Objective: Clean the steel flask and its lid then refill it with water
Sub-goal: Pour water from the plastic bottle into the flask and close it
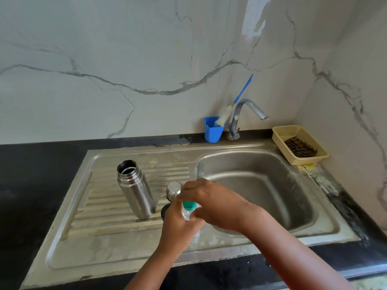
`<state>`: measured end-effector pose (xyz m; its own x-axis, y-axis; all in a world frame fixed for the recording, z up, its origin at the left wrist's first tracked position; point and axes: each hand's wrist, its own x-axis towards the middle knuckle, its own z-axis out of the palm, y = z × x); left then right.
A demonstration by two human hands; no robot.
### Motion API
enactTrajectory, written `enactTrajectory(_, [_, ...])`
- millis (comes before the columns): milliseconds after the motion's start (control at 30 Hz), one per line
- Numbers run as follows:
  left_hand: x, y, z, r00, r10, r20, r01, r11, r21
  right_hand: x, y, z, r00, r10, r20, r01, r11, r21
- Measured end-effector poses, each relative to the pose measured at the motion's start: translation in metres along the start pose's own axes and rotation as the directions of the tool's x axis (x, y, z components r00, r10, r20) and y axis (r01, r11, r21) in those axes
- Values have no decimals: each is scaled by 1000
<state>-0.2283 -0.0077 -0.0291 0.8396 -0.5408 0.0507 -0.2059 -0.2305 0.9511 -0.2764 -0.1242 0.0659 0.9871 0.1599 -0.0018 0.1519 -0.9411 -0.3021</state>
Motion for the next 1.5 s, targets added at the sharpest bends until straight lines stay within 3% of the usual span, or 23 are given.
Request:
enactTrajectory(100, [2,-2,1,1000,20,16,-19,999,-26,1,1,-3,974,185,-131,-167,977,137])
enactTrajectory(200, [2,-2,0,1000,27,12,-27,999,-30,6,-9,-1,957,263,-124,-262,965,20])
enactTrajectory(400, [-4,0,-1,1000,19,19,-18,1000,-24,2,-9,-7,995,87,-43,-88,995,-39])
enactTrajectory(500, [-2,-1,-2,999,33,13,-33,999,-14,-5,3,-13,981,81,-178,-60,991,117])
enactTrajectory(567, [-1,0,-2,999,37,-2,-37,999,-17,-12,16,-6,939,172,-297,-105,968,228])
enactTrajectory(633, [-1,-2,-1,999,38,-12,-38,999,-14,-19,30,14,889,319,-328,-207,920,332])
enactTrajectory(733, [0,-4,0,999,40,-29,-40,999,-12,-32,51,65,812,545,-210,-406,785,468])
enactTrajectory(800, [1,-6,0,997,69,-35,-68,998,11,-42,60,100,804,587,-94,-486,740,464])
enactTrajectory(933, [-1,-8,0,996,88,-30,-87,996,11,-51,62,144,843,538,1,-483,757,440])
enactTrajectory(1100, [-2,-9,1,992,111,-55,-109,993,36,-47,72,159,825,564,-22,-486,730,481])
enactTrajectory(1267, [-2,-13,-9,985,109,-134,-101,993,65,-39,73,164,867,498,33,-454,759,467])
enactTrajectory(1500, [-8,-16,-20,986,104,-132,-98,994,50,-30,64,173,896,439,64,-422,799,429])
